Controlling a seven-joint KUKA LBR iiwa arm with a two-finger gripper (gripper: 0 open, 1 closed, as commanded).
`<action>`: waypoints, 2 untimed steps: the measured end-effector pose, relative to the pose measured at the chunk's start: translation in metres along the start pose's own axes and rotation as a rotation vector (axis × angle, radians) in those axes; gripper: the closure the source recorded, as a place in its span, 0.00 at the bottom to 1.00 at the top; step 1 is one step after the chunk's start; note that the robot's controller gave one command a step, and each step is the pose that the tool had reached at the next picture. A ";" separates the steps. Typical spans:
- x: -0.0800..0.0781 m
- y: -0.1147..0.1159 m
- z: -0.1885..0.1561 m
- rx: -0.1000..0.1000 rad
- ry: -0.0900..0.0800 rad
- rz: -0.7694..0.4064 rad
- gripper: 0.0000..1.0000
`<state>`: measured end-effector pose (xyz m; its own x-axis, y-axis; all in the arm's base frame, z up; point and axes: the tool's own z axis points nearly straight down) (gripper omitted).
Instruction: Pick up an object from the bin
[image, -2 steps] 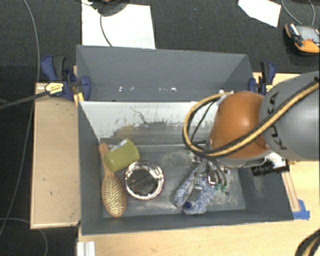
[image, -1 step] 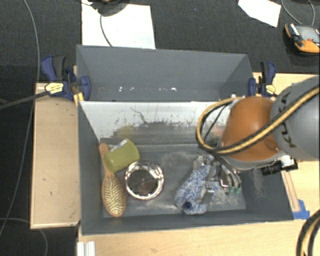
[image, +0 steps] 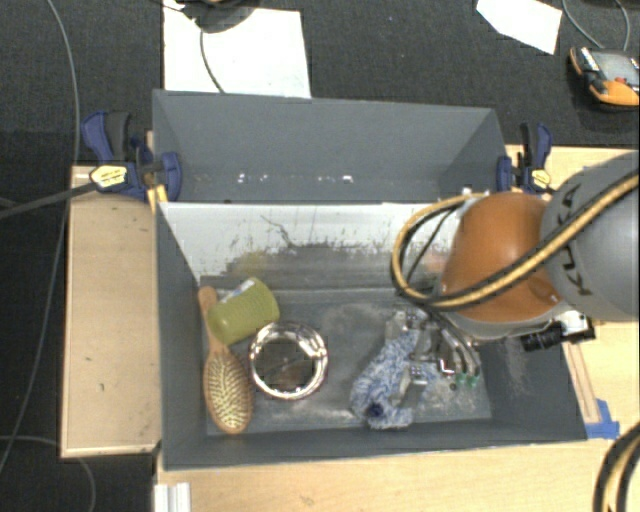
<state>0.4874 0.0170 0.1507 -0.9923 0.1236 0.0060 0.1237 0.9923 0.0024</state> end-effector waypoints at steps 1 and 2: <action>-0.041 -0.001 0.025 0.001 -0.003 -0.056 0.00; -0.004 0.004 -0.072 -0.001 0.002 -0.018 0.00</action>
Offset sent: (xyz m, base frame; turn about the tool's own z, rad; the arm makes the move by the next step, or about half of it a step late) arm 0.0031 0.0043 0.0823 -0.0141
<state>0.4926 0.0205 0.2226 -0.9944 0.1057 0.0079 0.1057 0.9944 0.0030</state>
